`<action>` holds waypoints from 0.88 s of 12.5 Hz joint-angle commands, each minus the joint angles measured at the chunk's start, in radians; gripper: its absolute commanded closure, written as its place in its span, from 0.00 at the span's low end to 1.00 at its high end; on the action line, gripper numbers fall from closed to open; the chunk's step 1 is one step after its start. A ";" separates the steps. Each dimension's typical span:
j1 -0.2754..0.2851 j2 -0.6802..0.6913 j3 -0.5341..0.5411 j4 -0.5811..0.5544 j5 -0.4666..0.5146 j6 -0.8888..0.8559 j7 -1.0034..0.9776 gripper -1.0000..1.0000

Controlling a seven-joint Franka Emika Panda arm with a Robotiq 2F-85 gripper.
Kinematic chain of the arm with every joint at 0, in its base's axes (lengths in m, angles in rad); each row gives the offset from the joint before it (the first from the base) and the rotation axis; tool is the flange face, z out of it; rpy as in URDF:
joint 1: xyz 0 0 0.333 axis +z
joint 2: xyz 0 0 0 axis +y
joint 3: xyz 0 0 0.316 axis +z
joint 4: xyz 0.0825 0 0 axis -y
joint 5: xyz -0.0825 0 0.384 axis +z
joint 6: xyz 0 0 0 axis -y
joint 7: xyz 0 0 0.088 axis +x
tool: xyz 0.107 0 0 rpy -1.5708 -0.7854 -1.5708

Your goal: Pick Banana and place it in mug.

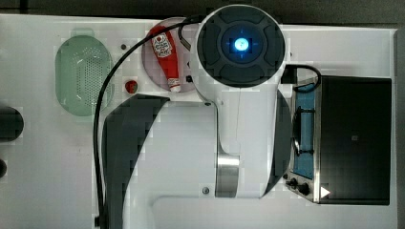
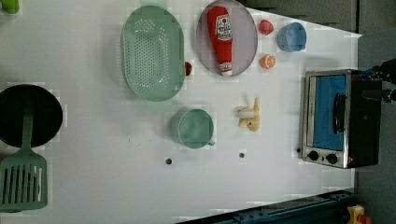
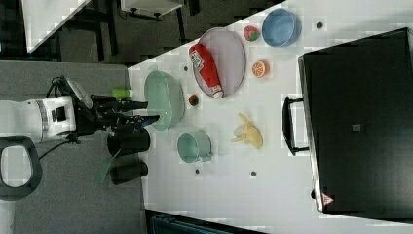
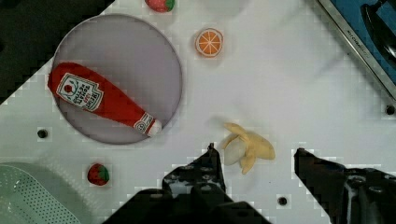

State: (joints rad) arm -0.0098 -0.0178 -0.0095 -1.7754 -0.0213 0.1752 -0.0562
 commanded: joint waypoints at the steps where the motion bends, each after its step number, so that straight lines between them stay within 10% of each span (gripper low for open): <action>1: -0.014 -0.224 -0.025 -0.076 0.013 -0.153 0.095 0.20; 3: -0.013 -0.219 -0.024 -0.102 0.013 -0.150 0.094 0.00; 11: -0.012 -0.103 -0.023 -0.338 0.013 0.106 -0.255 0.00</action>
State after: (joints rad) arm -0.0183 -0.1755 -0.0543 -2.0547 -0.0061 0.2440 -0.1702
